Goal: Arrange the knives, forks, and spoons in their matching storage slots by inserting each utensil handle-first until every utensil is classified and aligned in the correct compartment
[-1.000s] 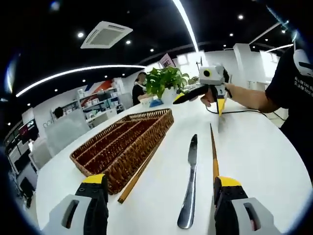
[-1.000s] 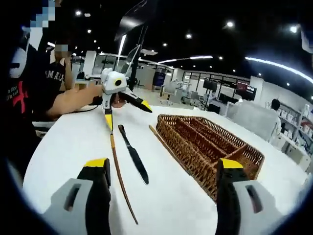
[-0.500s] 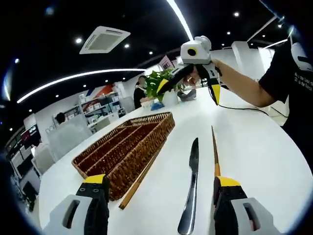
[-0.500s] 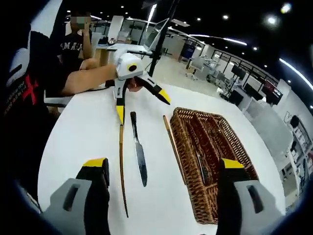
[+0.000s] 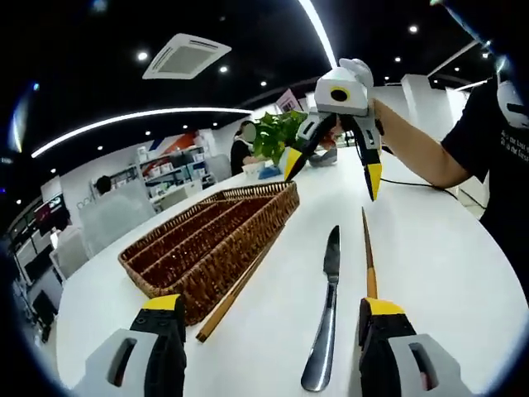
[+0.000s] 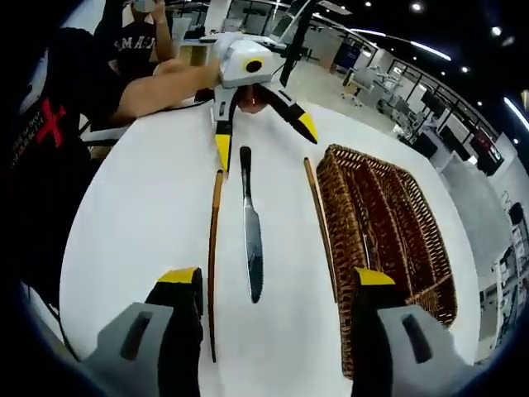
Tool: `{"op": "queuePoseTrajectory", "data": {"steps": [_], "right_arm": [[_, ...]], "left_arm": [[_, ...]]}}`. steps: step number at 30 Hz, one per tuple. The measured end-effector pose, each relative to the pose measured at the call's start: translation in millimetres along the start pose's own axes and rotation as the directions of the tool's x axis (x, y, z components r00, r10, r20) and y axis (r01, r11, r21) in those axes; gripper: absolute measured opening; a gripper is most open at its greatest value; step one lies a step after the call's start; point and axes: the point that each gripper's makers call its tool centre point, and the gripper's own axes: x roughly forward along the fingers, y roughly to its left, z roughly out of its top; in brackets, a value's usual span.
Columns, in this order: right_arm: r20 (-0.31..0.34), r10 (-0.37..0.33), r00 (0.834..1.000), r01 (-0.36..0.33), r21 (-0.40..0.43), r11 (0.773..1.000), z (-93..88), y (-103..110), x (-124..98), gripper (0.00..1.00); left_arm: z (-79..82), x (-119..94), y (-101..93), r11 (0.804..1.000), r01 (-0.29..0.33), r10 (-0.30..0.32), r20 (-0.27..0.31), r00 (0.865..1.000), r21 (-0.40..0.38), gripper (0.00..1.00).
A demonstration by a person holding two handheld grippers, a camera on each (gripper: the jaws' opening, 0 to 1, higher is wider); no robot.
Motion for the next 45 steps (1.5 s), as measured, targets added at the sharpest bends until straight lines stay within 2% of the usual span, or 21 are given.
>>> {"op": "queuePoseTrajectory", "data": {"steps": [3,5,7,10,13,15,17,18,21,24,26,28,30,33,38,42,44,45], "right_arm": [[-0.051,0.010,0.999,-0.010,0.010,1.000,-9.1,-2,10,0.68],[-0.083,0.012,0.996,-0.011,0.003,1.000,-10.7,-1,17,0.66],[-0.098,0.041,0.994,-0.043,-0.017,0.999,-9.3,7,25,0.64],[-0.095,0.055,0.994,-0.057,-0.021,0.998,-7.1,5,34,0.63],[-0.102,0.074,0.992,-0.076,-0.015,0.997,-9.2,5,40,0.56],[-0.082,0.081,0.993,-0.081,-0.004,0.997,-7.8,1,43,0.52],[-0.033,0.156,0.987,-0.154,0.057,0.986,-4.5,7,47,0.51],[-0.028,0.164,0.986,-0.162,0.063,0.985,-4.3,8,47,0.51],[-0.053,0.180,0.982,-0.177,0.054,0.983,-8.8,9,52,0.45],[-0.056,0.201,0.978,-0.198,0.048,0.979,-5.7,13,50,0.36],[-0.075,0.223,0.972,-0.217,0.075,0.973,-6.4,18,49,0.32],[-0.096,0.228,0.969,-0.212,0.152,0.965,-9.7,19,49,0.31],[-0.098,0.224,0.970,-0.211,0.130,0.969,-7.9,17,50,0.31],[-0.130,0.217,0.967,-0.199,0.141,0.970,-8.4,19,49,0.29],[-0.180,0.225,0.958,-0.207,0.115,0.972,-7.2,29,48,0.20],[-0.199,0.231,0.952,-0.213,0.111,0.971,-8.4,27,48,0.18],[-0.213,0.224,0.951,-0.208,0.093,0.974,-10.1,26,48,0.10],[-0.216,0.219,0.951,-0.202,0.097,0.974,-10.4,26,49,0.10]], "left_arm": [[-8.1,-1,0.2,1.000,0.003,-0.004,-0.027,1.000,-0.008,0.87],[-9.9,-1,0.4,1.000,0.001,-0.002,-0.034,0.999,-0.012,0.87],[-9.1,-1,-2.3,1.000,0.013,-0.014,-0.029,0.999,-0.018,0.87],[-9.2,-1,-3.6,1.000,0.015,-0.016,-0.028,0.999,-0.017,0.87],[-8.8,-1,-6.0,1.000,0.024,-0.024,-0.027,0.999,-0.017,0.87],[-8.7,-1,-5.9,1.000,0.023,-0.023,-0.028,0.999,-0.013,0.89],[-7.9,0,-4.5,1.000,0.016,-0.017,-0.023,1.000,-0.010,0.94],[-7.8,0,-3.9,1.000,0.015,-0.015,-0.022,1.000,-0.012,0.95],[-8.0,-1,-2.9,1.000,0.013,-0.013,-0.022,1.000,-0.016,0.98],[-8.2,-1,-2.6,1.000,0.010,-0.011,-0.023,1.000,-0.017,1.00],[-7.6,-1,-1.5,1.000,0.004,-0.005,-0.022,1.000,-0.014,1.00],[-7.6,-1,-1.7,1.000,0.005,-0.005,-0.022,1.000,-0.015,1.00],[-8.9,0,-1.8,1.000,0.004,-0.005,-0.026,1.000,-0.019,1.00],[-12.0,2,-1.8,1.000,0.003,-0.004,-0.038,0.999,-0.019,1.00],[-10.2,1,-1.2,1.000,0.002,-0.003,-0.031,1.000,-0.022,1.00],[-7.6,0,-2.4,1.000,0.005,-0.005,-0.022,1.000,-0.024,0.98],[-8.5,-1,-3.7,1.000,0.009,-0.010,-0.029,1.000,-0.019,0.97],[-9.0,-1,-4.4,1.000,0.012,-0.012,-0.031,0.999,-0.018,0.97]]}}
